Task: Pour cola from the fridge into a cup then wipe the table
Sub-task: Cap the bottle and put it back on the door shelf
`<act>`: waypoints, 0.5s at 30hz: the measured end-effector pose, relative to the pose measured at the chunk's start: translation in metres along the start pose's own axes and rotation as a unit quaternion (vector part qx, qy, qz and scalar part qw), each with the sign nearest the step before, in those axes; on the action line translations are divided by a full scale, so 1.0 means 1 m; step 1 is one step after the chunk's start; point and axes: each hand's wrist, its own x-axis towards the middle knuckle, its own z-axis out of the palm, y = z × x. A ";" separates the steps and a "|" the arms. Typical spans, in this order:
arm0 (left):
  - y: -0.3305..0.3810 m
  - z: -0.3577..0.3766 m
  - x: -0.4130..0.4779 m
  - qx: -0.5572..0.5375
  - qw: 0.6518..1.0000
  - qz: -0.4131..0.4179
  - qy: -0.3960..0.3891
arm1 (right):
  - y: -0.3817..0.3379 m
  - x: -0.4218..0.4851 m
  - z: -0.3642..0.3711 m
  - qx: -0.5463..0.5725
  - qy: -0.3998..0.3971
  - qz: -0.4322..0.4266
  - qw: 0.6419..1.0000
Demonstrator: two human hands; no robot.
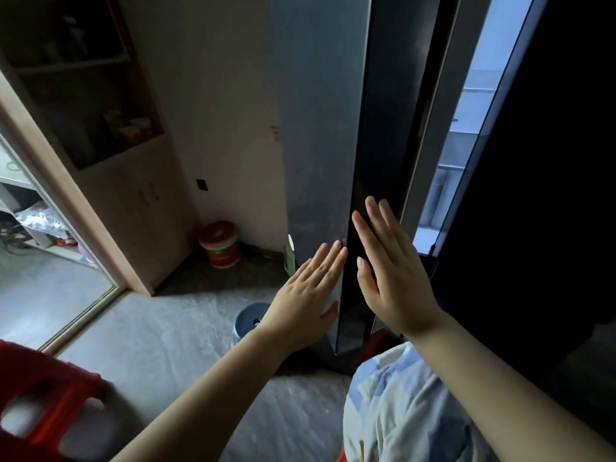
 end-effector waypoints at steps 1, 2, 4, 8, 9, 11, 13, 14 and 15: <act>0.004 0.002 0.008 0.005 1.000 0.005 -0.007 | 0.008 0.004 -0.003 -0.006 -0.002 0.011 1.000; 0.007 0.005 0.017 0.007 1.000 0.012 -0.014 | 0.016 0.007 -0.006 -0.013 -0.004 0.027 1.000; 0.014 0.007 0.035 0.012 0.999 0.024 -0.023 | 0.031 0.007 -0.009 -0.027 -0.004 0.055 0.998; 0.024 0.003 0.076 0.018 0.999 0.030 -0.009 | 0.063 0.003 -0.015 -0.050 0.005 0.090 0.995; 0.025 0.002 0.086 0.024 0.999 0.027 -0.006 | 0.071 0.003 -0.017 -0.055 0.009 0.097 0.994; 0.025 -0.001 0.106 0.046 0.999 0.023 -0.003 | 0.088 0.002 -0.020 -0.054 0.013 0.113 0.992; 0.026 -0.003 0.126 0.068 0.997 0.027 -0.002 | 0.104 0.003 -0.023 -0.055 0.010 0.126 0.990; 0.026 -0.003 0.137 0.073 0.997 0.029 -0.002 | 0.113 0.004 -0.024 -0.057 0.008 0.132 0.990; 0.026 -0.002 0.147 0.076 0.997 0.029 0.000 | 0.121 0.005 -0.024 -0.059 0.005 0.135 0.989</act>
